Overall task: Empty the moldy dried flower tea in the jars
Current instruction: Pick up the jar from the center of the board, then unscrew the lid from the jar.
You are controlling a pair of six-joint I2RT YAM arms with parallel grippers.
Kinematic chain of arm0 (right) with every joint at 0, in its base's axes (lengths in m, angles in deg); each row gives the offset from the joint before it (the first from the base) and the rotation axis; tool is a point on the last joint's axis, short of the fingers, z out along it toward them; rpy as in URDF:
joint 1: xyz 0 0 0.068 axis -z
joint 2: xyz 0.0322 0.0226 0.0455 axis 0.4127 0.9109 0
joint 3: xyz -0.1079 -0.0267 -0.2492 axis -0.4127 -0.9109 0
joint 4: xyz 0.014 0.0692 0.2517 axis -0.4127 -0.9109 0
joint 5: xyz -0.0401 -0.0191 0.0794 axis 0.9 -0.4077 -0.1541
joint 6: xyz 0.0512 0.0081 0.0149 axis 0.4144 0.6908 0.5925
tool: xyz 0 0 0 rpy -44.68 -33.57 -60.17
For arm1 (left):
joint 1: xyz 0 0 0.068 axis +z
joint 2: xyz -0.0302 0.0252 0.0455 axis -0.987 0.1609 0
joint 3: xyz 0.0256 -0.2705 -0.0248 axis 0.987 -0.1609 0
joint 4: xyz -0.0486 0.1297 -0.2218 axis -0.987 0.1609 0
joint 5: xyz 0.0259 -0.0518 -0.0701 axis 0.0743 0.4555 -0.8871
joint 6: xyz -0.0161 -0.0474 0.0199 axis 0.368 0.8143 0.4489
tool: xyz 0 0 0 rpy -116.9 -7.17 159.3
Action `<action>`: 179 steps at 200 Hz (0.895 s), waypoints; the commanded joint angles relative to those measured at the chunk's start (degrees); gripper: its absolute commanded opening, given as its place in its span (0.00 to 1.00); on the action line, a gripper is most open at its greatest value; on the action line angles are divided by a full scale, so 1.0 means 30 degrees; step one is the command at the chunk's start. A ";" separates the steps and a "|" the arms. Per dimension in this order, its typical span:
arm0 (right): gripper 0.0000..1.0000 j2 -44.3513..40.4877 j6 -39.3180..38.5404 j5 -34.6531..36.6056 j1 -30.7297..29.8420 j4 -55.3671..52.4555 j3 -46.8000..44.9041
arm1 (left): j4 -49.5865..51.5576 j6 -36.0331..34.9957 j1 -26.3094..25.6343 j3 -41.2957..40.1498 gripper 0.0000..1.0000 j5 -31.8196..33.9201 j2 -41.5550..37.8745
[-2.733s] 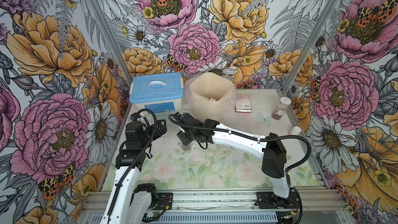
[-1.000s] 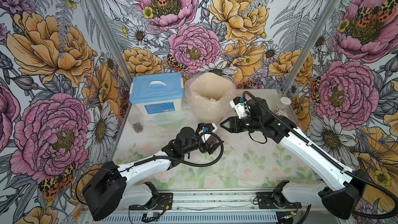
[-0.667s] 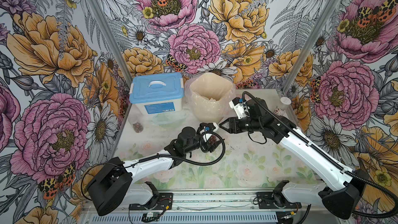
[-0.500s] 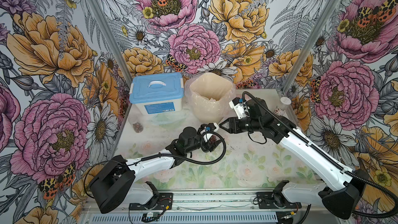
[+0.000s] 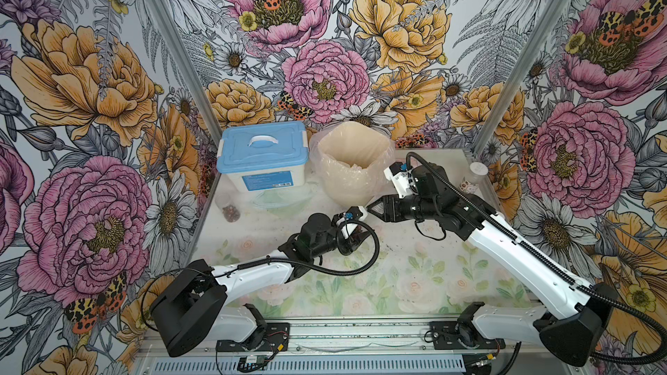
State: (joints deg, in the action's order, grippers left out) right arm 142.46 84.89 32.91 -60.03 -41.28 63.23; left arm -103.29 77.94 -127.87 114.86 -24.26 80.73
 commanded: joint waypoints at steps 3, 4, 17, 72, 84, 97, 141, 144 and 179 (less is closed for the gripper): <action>0.56 -0.0107 0.0135 -0.0207 -0.0125 0.0005 0.0546 | -0.0477 -0.0529 -0.0078 -0.0211 0.47 0.1686 -0.0944; 0.57 -0.0120 0.0137 -0.0200 -0.0125 0.0002 0.0573 | -0.0447 -0.0569 -0.0079 -0.0216 0.47 0.1755 -0.0957; 0.69 -0.0265 0.0109 -0.0271 -0.0045 -0.0019 0.0757 | -0.0102 -0.1047 -0.0137 -0.0378 0.45 0.2449 -0.1185; 0.96 -0.0758 -0.0003 -0.1510 0.1002 -0.0674 0.1378 | 0.1462 -0.3902 -0.0617 -0.0886 0.44 0.4603 -0.2673; 0.96 -0.0620 0.0033 -0.1697 0.1231 -0.0964 0.1472 | 0.1730 -0.4650 -0.0764 -0.0953 0.44 0.5117 -0.2875; 0.96 -0.0517 0.0053 -0.2089 0.1335 -0.1090 0.1588 | 0.2093 -0.5412 -0.0911 -0.1020 0.44 0.5584 -0.2979; 0.89 -0.0031 0.0124 -0.2968 0.1659 -0.1730 0.1813 | 0.2240 -0.6818 -0.1402 -0.1257 0.43 0.7408 -0.3131; 0.88 0.0033 0.0134 -0.2972 0.1662 -0.1744 0.1814 | 0.2245 -0.6860 -0.1420 -0.1274 0.43 0.7410 -0.3144; 0.79 0.0660 0.0235 -0.3381 0.1655 -0.2008 0.1626 | 0.2253 -0.7157 -0.1529 -0.1342 0.43 0.8039 -0.3120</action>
State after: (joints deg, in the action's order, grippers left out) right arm 143.21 85.26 24.43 -55.42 -45.98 66.99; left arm -96.25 58.58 -131.90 111.71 -3.86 72.49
